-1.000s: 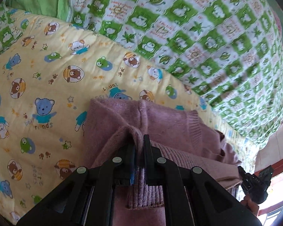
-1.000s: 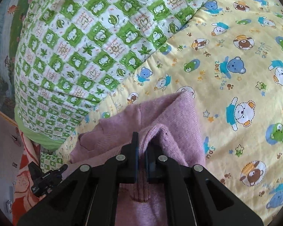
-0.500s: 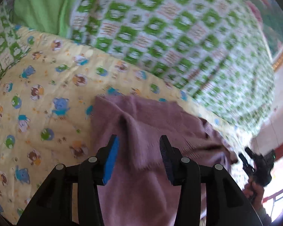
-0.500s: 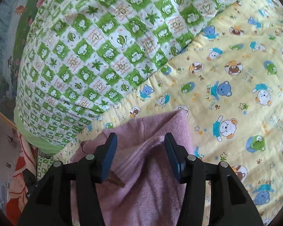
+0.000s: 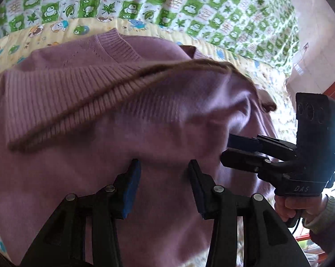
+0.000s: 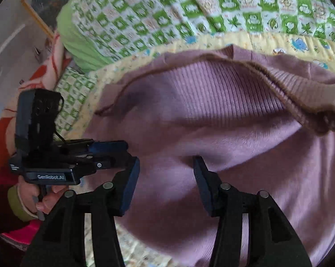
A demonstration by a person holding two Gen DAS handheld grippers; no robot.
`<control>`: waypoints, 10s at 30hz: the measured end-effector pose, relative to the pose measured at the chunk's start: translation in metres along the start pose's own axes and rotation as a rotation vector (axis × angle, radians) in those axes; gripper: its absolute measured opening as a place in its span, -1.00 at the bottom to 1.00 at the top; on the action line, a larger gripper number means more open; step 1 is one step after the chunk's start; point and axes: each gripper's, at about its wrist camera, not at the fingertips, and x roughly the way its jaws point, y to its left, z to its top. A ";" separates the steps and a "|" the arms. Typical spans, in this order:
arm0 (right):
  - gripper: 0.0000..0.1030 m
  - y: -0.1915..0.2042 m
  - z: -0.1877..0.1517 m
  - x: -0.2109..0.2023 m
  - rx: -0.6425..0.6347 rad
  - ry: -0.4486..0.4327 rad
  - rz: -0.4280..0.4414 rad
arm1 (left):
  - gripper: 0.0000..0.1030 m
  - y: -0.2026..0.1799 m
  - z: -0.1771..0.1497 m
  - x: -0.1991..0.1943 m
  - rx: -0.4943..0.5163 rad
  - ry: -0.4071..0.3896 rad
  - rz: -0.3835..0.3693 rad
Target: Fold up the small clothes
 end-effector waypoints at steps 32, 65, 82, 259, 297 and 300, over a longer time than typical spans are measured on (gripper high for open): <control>0.11 -0.087 0.014 -0.093 0.297 -0.317 -0.269 | -0.06 0.102 0.006 -0.079 -0.300 -0.208 0.231; 0.12 -0.049 -0.091 -0.099 0.444 -0.143 -0.293 | 0.31 0.131 -0.159 -0.111 -0.658 -0.079 0.213; 0.14 -0.031 -0.070 -0.118 0.378 -0.165 -0.302 | -0.55 0.135 -0.116 -0.080 -0.779 -0.153 0.115; -0.03 -0.158 -0.026 -0.085 0.487 -0.092 -0.018 | -0.13 -0.019 0.020 0.076 -0.318 0.075 -0.193; -0.36 0.027 -0.011 0.023 0.346 -0.002 0.189 | -0.33 0.138 -0.098 -0.097 -0.520 -0.149 -0.080; -0.32 0.016 -0.015 0.027 0.364 0.011 0.176 | -0.24 0.140 -0.098 -0.088 -0.525 -0.138 -0.063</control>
